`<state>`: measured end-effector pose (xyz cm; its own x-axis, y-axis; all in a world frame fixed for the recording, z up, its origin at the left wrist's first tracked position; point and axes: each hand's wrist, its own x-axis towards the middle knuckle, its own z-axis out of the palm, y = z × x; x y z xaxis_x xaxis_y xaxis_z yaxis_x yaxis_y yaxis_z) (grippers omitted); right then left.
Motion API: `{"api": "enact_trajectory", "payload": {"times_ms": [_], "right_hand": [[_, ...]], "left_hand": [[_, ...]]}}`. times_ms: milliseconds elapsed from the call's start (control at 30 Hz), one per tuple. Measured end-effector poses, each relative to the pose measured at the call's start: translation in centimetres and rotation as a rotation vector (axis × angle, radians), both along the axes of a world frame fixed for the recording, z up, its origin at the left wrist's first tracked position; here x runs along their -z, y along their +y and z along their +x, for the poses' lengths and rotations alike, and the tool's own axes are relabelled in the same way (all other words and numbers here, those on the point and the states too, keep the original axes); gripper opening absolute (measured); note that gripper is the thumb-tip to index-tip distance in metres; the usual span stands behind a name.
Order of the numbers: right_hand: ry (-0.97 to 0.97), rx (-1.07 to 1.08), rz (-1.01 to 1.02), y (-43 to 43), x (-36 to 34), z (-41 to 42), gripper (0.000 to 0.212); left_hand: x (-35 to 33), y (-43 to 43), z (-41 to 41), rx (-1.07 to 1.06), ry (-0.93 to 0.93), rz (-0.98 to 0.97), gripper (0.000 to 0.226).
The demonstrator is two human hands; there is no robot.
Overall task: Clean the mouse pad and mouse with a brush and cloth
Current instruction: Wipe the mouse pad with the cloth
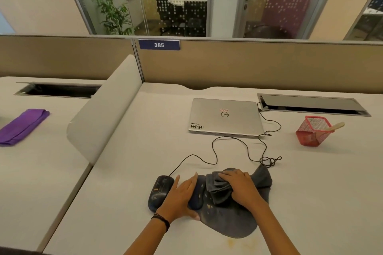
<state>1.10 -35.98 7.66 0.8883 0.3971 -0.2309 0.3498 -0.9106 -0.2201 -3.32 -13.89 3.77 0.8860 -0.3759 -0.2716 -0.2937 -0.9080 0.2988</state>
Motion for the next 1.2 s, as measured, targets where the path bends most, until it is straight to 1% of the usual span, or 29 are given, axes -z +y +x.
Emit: {"api": "enact_trajectory", "payload": {"times_ms": [100, 200, 400, 500, 733, 833, 933, 1033, 1100, 1200], "right_hand": [[-0.027, -0.037, -0.089, 0.7, 1.2, -0.8, 0.064], [-0.099, -0.037, -0.051, 1.0, 1.5, -0.9, 0.059], [-0.065, -0.058, -0.045, 2.5, 1.5, -2.3, 0.047], [-0.022, -0.080, -0.027, 2.8, 1.6, -3.5, 0.045], [0.133, -0.204, 0.006, 2.5, 0.8, -6.5, 0.054], [0.182, -0.232, 0.072, 2.0, 0.2, -7.5, 0.055], [0.276, -0.167, 0.167, 1.1, -0.7, -7.0, 0.051], [0.384, -0.009, 0.282, -0.3, -2.2, -5.8, 0.055], [0.383, 0.136, 0.319, -0.9, -3.0, -5.1, 0.053], [0.299, 0.318, 0.362, -0.4, -3.5, -3.7, 0.035]], "left_hand": [[-0.3, 0.0, 0.1, 0.002, 0.000, 0.005, 0.120], [-0.7, -0.1, 0.3, 0.011, -0.020, 0.011, 0.123], [0.3, 0.3, 0.2, 0.016, -0.035, -0.012, 0.128], [0.4, 0.3, 0.3, 0.012, -0.032, -0.023, 0.126], [0.0, 0.1, 0.1, 0.010, -0.040, -0.040, 0.115], [-0.1, 0.0, 0.2, 0.016, -0.016, -0.011, 0.119], [0.1, 0.0, 0.2, 0.011, -0.001, -0.013, 0.123], [0.1, 0.0, 0.2, 0.003, 0.004, -0.015, 0.122], [0.1, 0.0, 0.1, -0.004, 0.002, -0.028, 0.120], [0.0, -0.1, 0.1, -0.014, -0.003, -0.037, 0.117]]}}
